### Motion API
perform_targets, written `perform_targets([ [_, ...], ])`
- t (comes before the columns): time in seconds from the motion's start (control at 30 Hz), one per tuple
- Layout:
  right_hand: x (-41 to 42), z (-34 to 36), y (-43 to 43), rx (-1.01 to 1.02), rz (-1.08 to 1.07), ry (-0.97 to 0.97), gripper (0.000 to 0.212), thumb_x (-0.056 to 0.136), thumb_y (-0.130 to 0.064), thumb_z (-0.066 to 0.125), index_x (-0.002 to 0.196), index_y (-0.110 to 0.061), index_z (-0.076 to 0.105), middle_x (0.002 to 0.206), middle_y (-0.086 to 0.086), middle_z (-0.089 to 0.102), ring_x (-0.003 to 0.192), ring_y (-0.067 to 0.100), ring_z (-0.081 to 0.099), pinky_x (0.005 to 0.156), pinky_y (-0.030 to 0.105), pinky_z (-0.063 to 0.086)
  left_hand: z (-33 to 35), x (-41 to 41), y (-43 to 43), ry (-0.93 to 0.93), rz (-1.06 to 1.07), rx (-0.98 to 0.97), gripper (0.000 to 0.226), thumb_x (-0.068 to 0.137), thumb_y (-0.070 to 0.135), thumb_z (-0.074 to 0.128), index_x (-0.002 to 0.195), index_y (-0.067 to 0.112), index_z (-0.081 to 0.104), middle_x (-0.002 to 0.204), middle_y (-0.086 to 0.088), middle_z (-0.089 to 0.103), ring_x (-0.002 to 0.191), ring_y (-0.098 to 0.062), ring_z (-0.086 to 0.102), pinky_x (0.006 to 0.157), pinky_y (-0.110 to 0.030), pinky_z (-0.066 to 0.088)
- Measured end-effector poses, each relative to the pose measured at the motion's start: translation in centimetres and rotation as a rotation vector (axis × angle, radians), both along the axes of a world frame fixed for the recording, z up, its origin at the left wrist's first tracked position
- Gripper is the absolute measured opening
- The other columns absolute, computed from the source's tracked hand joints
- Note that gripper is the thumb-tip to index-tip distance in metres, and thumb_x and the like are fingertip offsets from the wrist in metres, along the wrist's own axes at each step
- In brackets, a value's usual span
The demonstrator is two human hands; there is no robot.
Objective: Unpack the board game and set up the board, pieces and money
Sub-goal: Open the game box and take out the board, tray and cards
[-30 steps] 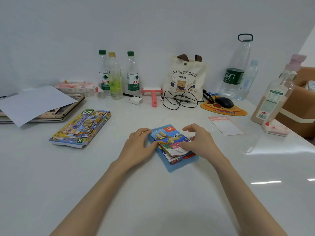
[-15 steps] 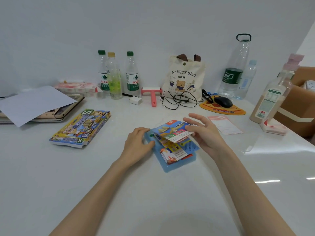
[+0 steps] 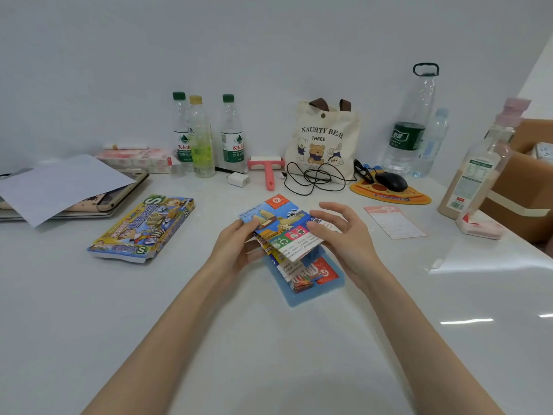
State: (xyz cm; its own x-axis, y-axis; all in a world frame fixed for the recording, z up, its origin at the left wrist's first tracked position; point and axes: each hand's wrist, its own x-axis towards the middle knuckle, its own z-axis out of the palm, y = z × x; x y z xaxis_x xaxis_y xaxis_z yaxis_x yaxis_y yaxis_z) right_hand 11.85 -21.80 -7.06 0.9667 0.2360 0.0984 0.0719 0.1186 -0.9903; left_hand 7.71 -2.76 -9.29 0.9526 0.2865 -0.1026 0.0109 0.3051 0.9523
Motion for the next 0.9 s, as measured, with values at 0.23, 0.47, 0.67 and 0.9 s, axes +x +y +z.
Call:
perform_targets([
  [0.23,-1.0,-1.0,1.3,-0.469,-0.156,-0.284,0.023,0.101,-0.016,0.039,0.1,-0.028,0.059,0.106,-0.012,0.062,0.093,0.0,0.056,0.067,0.01,0.043,0.6,-0.4,2.8,-0.067,0.25,-0.072,0.015,0.099,0.013,0.049,0.096,0.015,0.064,0.08,0.002,0.072,0.062,-0.008,0.069,0.059,-0.024,0.059],
  [0.47,-2.5,-3.3,2.2,-1.234,0.104,-0.38,0.059,0.089,-0.058,0.048,0.142,-0.041,0.029,0.156,-0.006,0.016,0.136,0.032,0.02,0.11,0.043,0.025,0.8,-0.9,4.9,-0.045,0.506,-0.091,0.014,0.099,0.019,0.051,0.109,0.016,0.061,0.082,0.004,0.067,0.059,-0.003,0.066,0.052,-0.021,0.055],
  [0.67,-2.6,-3.2,2.6,-1.321,0.003,-0.406,0.069,0.084,-0.056,0.051,0.144,-0.042,0.022,0.155,-0.005,0.018,0.119,0.034,0.04,0.099,0.041,0.032,1.1,-1.3,4.9,-0.054,0.544,-0.168,0.011,0.099,0.018,0.052,0.107,0.015,0.058,0.079,0.003,0.068,0.055,-0.003,0.067,0.053,-0.023,0.057],
  [0.9,0.2,-3.2,-0.9,-1.363,-0.163,-0.252,0.07,0.082,-0.055,0.052,0.145,-0.04,0.024,0.156,0.0,0.02,0.122,0.037,0.039,0.101,0.045,0.03,1.1,-0.9,3.4,-0.013,0.438,-0.16,0.008,0.099,0.017,0.051,0.099,0.018,0.058,0.078,0.003,0.068,0.056,-0.005,0.067,0.052,-0.023,0.055],
])
